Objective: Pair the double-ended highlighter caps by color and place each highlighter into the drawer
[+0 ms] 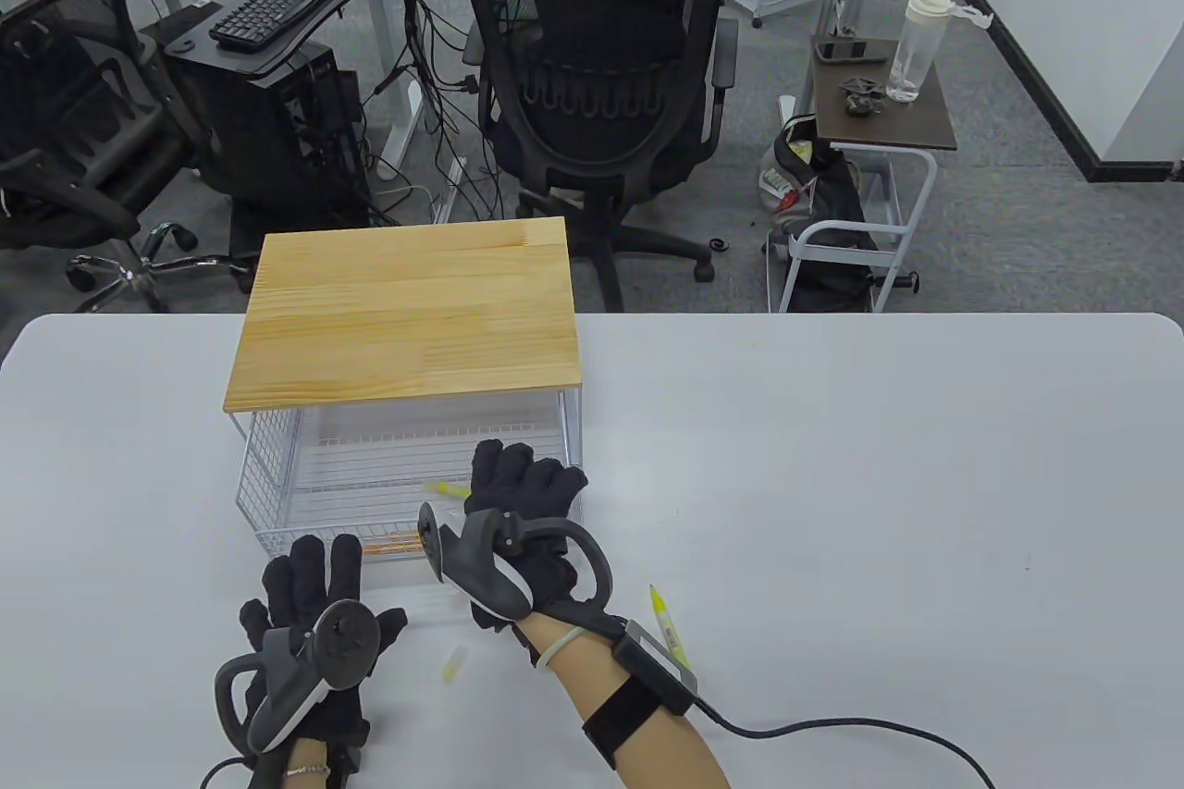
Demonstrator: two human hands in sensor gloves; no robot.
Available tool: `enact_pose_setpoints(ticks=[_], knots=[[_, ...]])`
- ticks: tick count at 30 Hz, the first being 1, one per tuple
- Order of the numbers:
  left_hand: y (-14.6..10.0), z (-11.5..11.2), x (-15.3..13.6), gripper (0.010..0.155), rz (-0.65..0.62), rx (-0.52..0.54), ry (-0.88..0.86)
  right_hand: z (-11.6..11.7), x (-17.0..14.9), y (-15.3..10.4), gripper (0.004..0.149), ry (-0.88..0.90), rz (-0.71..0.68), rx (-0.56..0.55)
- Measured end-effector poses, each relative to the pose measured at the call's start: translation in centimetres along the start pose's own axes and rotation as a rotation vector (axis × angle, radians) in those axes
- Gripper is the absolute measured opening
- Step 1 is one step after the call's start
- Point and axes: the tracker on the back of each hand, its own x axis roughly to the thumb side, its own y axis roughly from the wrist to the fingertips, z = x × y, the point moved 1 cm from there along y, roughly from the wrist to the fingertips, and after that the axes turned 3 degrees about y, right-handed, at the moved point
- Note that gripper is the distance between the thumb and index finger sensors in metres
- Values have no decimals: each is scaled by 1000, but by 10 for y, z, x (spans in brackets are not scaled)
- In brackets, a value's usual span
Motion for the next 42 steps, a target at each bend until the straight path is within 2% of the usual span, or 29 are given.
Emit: enact_pose_setpoints(ticks=[2,4,6,8,11,13,14,17,21,26,29,37,42], knots=[[1,0,0,84,0,-1,-5,-14,-3,-18,60,86,-94,-107],[2,-2,2,84,-7,-12,-3,-28,-12,-36,51,107,-174,-179],[2,-4,6,83,-16,-23,9,-33,-27,-47,41,104,-218,-198],[2,-5,10,82,-29,-27,22,-28,-46,-50,39,90,-212,-160],[2,-5,19,80,-53,-10,45,-5,-83,-43,42,13,-108,-29],[1,-5,25,79,-73,-17,67,19,-109,-33,46,-11,-22,122],[1,-6,28,79,-82,-19,80,38,-126,-27,52,-25,49,272],[1,-7,34,79,-93,-16,108,73,-153,-21,64,-48,162,578],[1,-8,35,78,-97,-15,118,100,-166,-20,70,-4,179,685],[1,-8,32,77,-82,-3,113,106,-157,-21,72,-63,165,663],[1,-8,31,77,-78,-10,114,107,-149,-20,70,-163,165,627],[-3,-2,49,78,-147,19,139,109,-148,-18,63,-107,220,656],[-2,-5,69,79,-183,-29,196,109,-153,-18,54,-42,228,675]])
